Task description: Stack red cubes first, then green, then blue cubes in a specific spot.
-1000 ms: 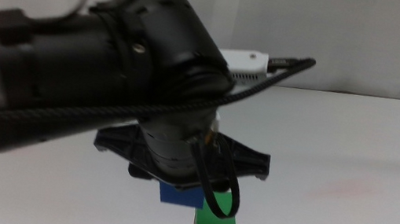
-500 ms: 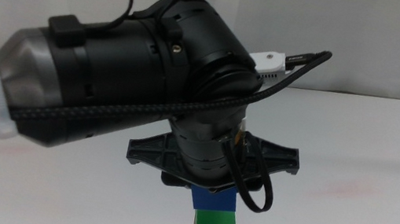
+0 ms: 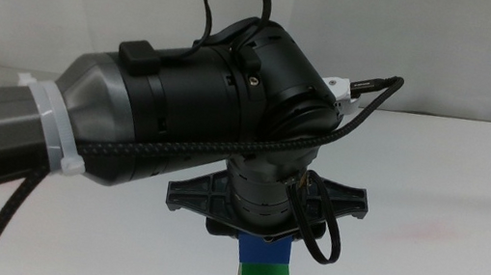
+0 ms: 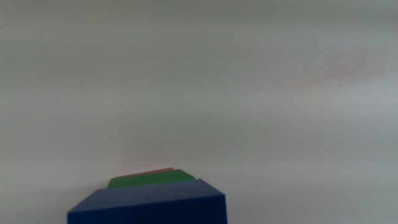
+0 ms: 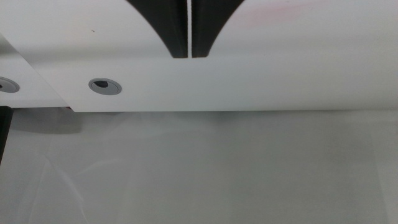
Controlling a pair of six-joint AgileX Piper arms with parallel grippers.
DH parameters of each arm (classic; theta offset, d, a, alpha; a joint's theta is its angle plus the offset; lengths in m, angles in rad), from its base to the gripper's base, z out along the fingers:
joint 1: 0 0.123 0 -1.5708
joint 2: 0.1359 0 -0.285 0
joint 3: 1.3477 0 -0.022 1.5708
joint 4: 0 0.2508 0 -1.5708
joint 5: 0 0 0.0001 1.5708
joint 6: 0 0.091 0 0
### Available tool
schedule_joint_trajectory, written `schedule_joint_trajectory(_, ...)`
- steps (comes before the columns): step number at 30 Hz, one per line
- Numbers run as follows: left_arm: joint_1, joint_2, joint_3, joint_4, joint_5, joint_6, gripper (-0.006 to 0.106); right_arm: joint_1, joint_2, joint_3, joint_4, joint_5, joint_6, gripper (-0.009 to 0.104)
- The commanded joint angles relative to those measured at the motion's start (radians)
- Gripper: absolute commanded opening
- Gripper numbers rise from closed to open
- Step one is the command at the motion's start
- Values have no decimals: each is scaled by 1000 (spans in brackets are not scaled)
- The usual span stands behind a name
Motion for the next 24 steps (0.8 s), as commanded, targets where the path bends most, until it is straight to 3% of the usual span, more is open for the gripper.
schedule_joint_trajectory(1, -6, 2, -8, 18, -7, -45, -3, -4, -5, 36, 0, -2, 0, -3)
schedule_joint_trajectory(24, -7, 60, -8, 1, -7, -39, -3, -4, -5, 36, 0, -5, 0, -3)
